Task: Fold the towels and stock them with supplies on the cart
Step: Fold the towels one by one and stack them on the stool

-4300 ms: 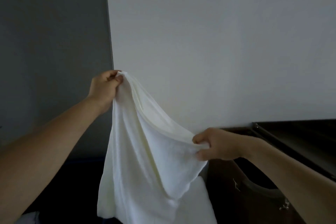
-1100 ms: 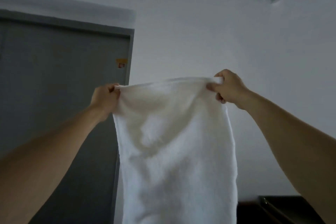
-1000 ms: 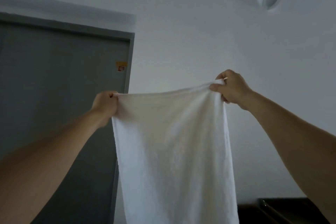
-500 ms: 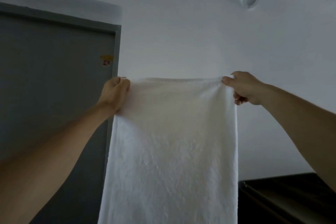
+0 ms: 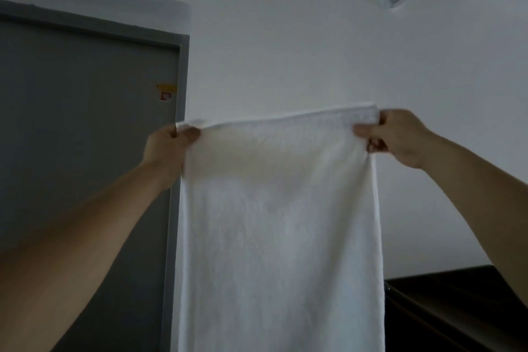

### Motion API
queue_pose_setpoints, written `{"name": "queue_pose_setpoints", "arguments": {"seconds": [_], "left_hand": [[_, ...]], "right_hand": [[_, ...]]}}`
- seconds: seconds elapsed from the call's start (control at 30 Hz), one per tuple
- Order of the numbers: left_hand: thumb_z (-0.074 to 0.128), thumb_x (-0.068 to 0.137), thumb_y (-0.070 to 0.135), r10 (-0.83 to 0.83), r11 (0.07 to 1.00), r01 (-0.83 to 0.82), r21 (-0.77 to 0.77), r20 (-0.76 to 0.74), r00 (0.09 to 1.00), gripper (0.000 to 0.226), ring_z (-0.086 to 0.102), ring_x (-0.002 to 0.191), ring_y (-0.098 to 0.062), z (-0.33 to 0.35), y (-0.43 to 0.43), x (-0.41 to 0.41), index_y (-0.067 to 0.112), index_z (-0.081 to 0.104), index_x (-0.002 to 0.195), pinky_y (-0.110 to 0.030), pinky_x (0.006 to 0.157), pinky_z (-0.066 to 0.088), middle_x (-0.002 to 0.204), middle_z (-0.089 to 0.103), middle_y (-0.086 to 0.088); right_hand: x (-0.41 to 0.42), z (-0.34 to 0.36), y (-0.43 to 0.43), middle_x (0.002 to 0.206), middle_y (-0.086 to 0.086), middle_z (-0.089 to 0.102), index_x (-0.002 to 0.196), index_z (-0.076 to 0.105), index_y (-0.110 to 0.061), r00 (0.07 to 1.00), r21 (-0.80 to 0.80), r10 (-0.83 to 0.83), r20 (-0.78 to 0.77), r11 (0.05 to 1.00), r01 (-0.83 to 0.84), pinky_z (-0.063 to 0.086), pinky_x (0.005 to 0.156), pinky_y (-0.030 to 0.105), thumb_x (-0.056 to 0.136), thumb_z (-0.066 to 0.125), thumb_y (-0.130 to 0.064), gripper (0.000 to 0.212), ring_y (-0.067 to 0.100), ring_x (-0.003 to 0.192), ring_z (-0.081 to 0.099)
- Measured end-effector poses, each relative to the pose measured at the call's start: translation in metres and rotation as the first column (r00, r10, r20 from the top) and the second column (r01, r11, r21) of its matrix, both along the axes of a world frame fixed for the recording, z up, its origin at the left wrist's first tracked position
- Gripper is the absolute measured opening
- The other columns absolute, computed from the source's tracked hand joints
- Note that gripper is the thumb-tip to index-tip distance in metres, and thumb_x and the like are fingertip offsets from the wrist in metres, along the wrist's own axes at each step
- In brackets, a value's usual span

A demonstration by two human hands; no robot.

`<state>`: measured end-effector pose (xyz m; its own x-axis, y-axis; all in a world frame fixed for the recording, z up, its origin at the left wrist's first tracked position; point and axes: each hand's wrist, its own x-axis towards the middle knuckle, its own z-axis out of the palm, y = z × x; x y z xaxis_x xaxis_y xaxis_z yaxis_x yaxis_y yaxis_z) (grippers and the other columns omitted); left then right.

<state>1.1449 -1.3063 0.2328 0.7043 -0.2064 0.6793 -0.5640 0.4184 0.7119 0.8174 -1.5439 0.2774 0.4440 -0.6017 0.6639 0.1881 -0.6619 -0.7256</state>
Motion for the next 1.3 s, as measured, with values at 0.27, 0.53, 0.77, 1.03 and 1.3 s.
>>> {"name": "queue_pose_setpoints", "arguments": {"seconds": [0.27, 0.53, 0.77, 1.03, 1.3], "left_hand": [[0.059, 0.097, 0.038, 0.282, 0.89, -0.381, 0.25, 0.353, 0.892, 0.024, 0.059, 0.071, -0.014, 0.009, 0.001, 0.001, 0.015, 0.062, 0.098, -0.026, 0.053, 0.04, 0.081, 0.061, 0.004], [0.068, 0.094, 0.028, -0.058, 0.982, 0.072, 0.172, -0.088, 0.994, 0.022, 0.061, 0.069, -0.017, 0.016, -0.018, 0.002, 0.015, 0.064, 0.111, -0.023, 0.039, 0.048, 0.09, 0.065, -0.004], [0.069, 0.094, 0.019, -0.04, 0.997, 0.055, 0.062, -0.22, 0.975, 0.049, 0.058, 0.107, -0.036, -0.029, -0.076, 0.029, 0.001, 0.05, 0.135, -0.042, 0.055, 0.06, 0.132, 0.05, -0.014], [0.067, 0.094, 0.021, 0.193, 0.978, -0.18, 0.107, -0.129, 0.973, 0.045, 0.058, 0.109, -0.036, -0.032, -0.115, 0.042, -0.003, 0.051, 0.129, -0.036, 0.05, 0.059, 0.131, 0.05, -0.017], [0.065, 0.093, 0.024, 0.231, 0.973, -0.231, -0.002, -0.007, 0.973, 0.013, 0.058, 0.104, -0.025, 0.003, -0.097, 0.013, 0.022, 0.054, 0.099, -0.042, 0.058, 0.062, 0.106, 0.051, 0.003]], "right_hand": [[0.016, -0.023, 0.002, 0.09, 0.01, 0.068, 0.108, 0.06, -0.014, 0.989, 0.019, -0.142, 0.032, 0.99, 0.141, 0.053, 0.045, 0.032, 0.094, 0.069, -0.023, 0.02, 0.021, 0.055, 0.063], [0.022, -0.018, -0.019, 0.098, 0.008, 0.067, 0.111, 0.059, -0.014, 0.995, 0.007, -0.072, 0.066, 0.997, 0.072, 0.052, 0.041, 0.028, 0.094, 0.068, -0.025, 0.022, 0.021, 0.063, 0.065], [0.054, -0.047, -0.07, 0.106, 0.019, 0.066, 0.115, 0.056, -0.008, 1.0, 0.098, -0.013, -0.026, 0.995, 0.015, 0.06, 0.052, 0.04, 0.097, 0.065, -0.022, 0.025, 0.027, 0.06, 0.065], [0.103, -0.077, -0.124, 0.11, 0.017, 0.054, 0.098, 0.049, -0.008, 0.998, 0.167, 0.058, 0.019, 0.984, -0.06, 0.061, 0.063, 0.051, 0.1, 0.06, -0.016, 0.013, 0.03, 0.056, 0.063], [0.096, -0.06, -0.134, 0.095, 0.004, 0.056, 0.084, 0.046, -0.023, 0.982, -0.019, 0.058, 0.178, 0.998, -0.056, 0.061, 0.067, 0.055, 0.094, 0.062, -0.026, 0.019, 0.029, 0.061, 0.07]]}}
